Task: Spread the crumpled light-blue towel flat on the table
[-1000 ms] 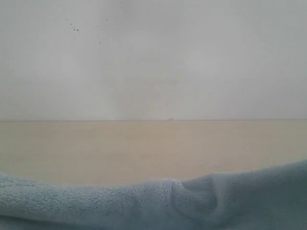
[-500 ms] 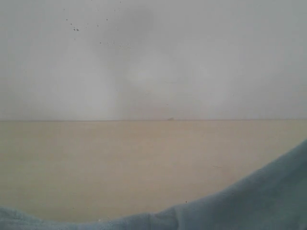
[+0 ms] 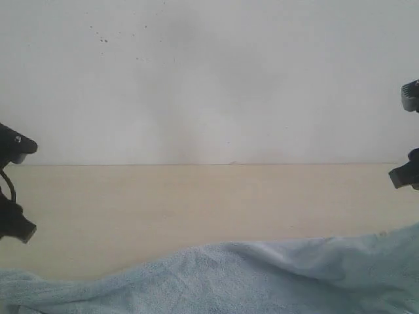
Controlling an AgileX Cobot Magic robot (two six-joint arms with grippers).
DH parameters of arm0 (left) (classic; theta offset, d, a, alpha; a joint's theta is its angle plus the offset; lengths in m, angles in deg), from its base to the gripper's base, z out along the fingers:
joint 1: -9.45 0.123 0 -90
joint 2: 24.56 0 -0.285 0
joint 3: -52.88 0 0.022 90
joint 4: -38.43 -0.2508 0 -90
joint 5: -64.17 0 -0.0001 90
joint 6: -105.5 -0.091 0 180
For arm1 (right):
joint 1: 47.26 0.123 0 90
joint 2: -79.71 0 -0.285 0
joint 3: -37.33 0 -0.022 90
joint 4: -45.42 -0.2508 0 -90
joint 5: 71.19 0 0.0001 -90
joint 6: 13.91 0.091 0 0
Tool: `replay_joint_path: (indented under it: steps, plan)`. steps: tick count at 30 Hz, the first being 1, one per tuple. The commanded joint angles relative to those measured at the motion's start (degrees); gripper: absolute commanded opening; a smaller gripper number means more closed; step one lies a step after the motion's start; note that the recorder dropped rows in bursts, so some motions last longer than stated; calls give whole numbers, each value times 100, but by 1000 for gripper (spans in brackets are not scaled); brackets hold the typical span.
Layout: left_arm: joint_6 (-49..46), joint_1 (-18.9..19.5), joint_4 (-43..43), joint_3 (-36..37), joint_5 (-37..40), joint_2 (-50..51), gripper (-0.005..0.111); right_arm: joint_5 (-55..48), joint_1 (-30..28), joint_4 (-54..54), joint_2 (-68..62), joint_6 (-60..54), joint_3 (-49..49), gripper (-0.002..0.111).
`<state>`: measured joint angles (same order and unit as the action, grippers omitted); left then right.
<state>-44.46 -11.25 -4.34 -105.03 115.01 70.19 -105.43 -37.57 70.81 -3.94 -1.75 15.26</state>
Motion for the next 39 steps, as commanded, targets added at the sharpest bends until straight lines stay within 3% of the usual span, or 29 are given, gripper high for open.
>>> replay_joint_path:
  steps: [1,4,8,13,17,20,25,39]
  plan:
    - [260,4,-18,-64,-646,-458,80,702,-60,-551,289,-94,40,50]
    - [160,4,107,-64,-532,-805,76,846,-60,-677,527,-162,40,43]
    - [-653,4,1097,54,-274,-1346,67,187,-60,-711,671,-201,40,35]
    - [-1977,4,2604,559,-180,-2066,41,-232,-60,-1387,1036,-917,-405,0]
    - [-2354,4,2867,985,105,-2460,16,-220,-60,-1777,1421,-1086,-861,0]
    - [-2464,4,2880,1193,302,-2650,4,-250,-60,-2304,1671,-1517,-1147,0]
    - [-2521,4,3034,1421,367,-2859,4,-468,-60,-3245,1931,-2180,-1466,0]
    - [-2885,4,3366,1991,167,-2932,4,-799,-60,-3583,2201,-2433,-1800,0]
